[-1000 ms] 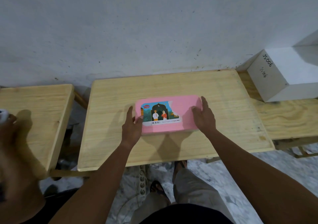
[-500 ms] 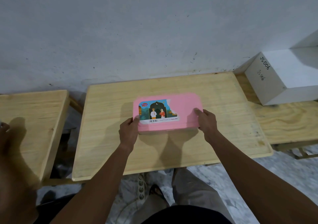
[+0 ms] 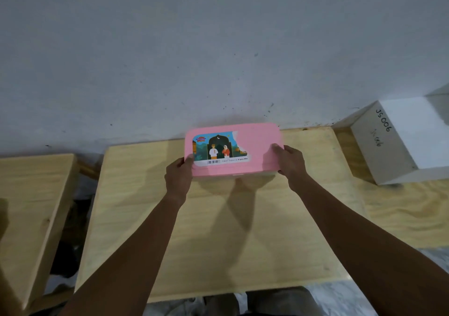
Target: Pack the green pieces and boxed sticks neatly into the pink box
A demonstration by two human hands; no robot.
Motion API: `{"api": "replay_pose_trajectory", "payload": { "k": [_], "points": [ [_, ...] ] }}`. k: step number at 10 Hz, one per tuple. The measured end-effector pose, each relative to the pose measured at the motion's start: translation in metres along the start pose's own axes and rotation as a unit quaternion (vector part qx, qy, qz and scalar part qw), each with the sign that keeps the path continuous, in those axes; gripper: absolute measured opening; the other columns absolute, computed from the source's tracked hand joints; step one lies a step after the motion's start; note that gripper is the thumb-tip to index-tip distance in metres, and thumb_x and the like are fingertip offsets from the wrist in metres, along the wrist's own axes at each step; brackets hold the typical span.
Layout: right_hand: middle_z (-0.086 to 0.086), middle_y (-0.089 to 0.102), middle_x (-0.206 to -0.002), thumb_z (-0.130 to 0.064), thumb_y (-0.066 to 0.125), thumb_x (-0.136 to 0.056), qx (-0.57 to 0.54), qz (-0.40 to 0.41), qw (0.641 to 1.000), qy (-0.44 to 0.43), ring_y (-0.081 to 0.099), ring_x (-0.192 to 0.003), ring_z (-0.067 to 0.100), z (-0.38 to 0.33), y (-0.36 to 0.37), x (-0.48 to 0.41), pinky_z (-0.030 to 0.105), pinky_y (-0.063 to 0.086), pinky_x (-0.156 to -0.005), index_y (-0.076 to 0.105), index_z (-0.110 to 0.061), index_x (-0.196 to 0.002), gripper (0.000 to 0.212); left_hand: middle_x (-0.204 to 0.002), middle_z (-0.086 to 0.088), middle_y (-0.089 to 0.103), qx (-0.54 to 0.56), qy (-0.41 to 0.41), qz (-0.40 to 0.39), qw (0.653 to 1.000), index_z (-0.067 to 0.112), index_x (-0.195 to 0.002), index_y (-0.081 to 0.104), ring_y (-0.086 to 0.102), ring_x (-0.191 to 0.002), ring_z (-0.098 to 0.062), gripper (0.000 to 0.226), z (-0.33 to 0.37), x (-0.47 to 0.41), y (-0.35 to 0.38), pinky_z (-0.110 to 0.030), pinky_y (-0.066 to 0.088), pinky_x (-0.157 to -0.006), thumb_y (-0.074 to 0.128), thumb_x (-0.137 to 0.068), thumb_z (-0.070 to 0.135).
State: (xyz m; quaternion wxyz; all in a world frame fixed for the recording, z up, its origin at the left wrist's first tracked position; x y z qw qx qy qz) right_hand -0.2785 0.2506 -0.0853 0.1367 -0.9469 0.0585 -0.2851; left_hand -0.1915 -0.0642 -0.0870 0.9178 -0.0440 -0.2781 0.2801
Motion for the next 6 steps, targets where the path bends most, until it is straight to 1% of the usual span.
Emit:
{"api": "replay_pose_trajectory", "payload": {
  "k": [1,2,3,4,5,6],
  "points": [
    [0.012,0.071,-0.090,-0.051,0.061,-0.073,-0.001,-0.001,1.000,0.006,0.066,-0.094,0.039,-0.003,0.005,-0.019,0.053,0.053,-0.089,0.067,-0.011,-0.080,0.042,-0.083,0.002,0.069,-0.010,-0.001,0.002,1.000,0.029,-0.069,0.067,0.063,-0.084,-0.022,0.024,0.009,-0.015,0.008,-0.050,0.053,-0.089,0.061,-0.091,0.036],
    [0.006,0.069,-0.085,-0.047,0.061,-0.079,0.006,-0.001,1.000,0.016,0.067,-0.091,0.034,-0.005,0.008,-0.022,0.053,0.054,-0.090,0.068,-0.010,-0.083,0.037,-0.089,0.001,0.071,-0.037,-0.007,-0.011,0.999,0.032,-0.072,0.069,0.065,-0.091,-0.026,0.023,0.009,-0.021,0.013,-0.053,0.052,-0.090,0.059,-0.088,0.043],
    [0.007,0.066,-0.085,-0.041,0.060,-0.088,0.009,0.006,1.000,0.008,0.060,-0.083,0.026,-0.003,0.010,-0.027,0.049,0.053,-0.090,0.068,-0.005,-0.093,0.037,-0.094,-0.001,0.073,-0.045,0.001,-0.014,0.999,0.034,-0.076,0.071,0.067,-0.098,-0.030,0.024,0.002,-0.025,0.014,-0.055,0.054,-0.088,0.056,-0.080,0.053],
    [0.016,0.069,-0.098,-0.041,0.059,-0.088,0.017,0.004,1.000,0.006,0.061,-0.084,0.027,-0.004,0.010,-0.029,0.053,0.054,-0.091,0.067,-0.004,-0.095,0.039,-0.095,-0.002,0.073,-0.047,0.000,-0.021,0.999,0.034,-0.078,0.070,0.067,-0.097,-0.030,0.027,0.002,-0.026,0.015,-0.054,0.055,-0.088,0.056,-0.076,0.057],
    [0.010,0.068,-0.099,-0.041,0.055,-0.092,0.025,-0.019,0.999,-0.007,0.064,-0.099,0.032,-0.008,0.015,-0.027,0.052,0.053,-0.092,0.068,-0.010,-0.098,0.034,-0.110,-0.006,0.071,-0.044,0.015,-0.025,0.999,0.031,-0.097,0.067,0.065,-0.095,-0.024,0.024,0.011,-0.020,0.019,-0.046,0.054,-0.087,0.054,-0.088,0.049],
    [0.013,0.057,-0.135,-0.045,0.054,-0.094,0.050,-0.003,0.999,-0.017,0.056,-0.120,0.034,-0.019,0.010,-0.018,0.048,0.047,-0.102,0.051,-0.011,-0.137,0.055,-0.130,-0.006,0.059,-0.031,-0.010,0.017,0.999,0.018,-0.137,0.049,0.058,-0.105,-0.021,0.047,0.007,-0.005,0.015,-0.035,0.045,-0.086,0.054,-0.095,0.039]
  ]
}}
Point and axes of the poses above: each hand's wrist, its own x-axis away from the middle knuckle, its own y-axis out of the palm, z = x × y, the point moved 7 cm from there along -x, towards the middle knuckle
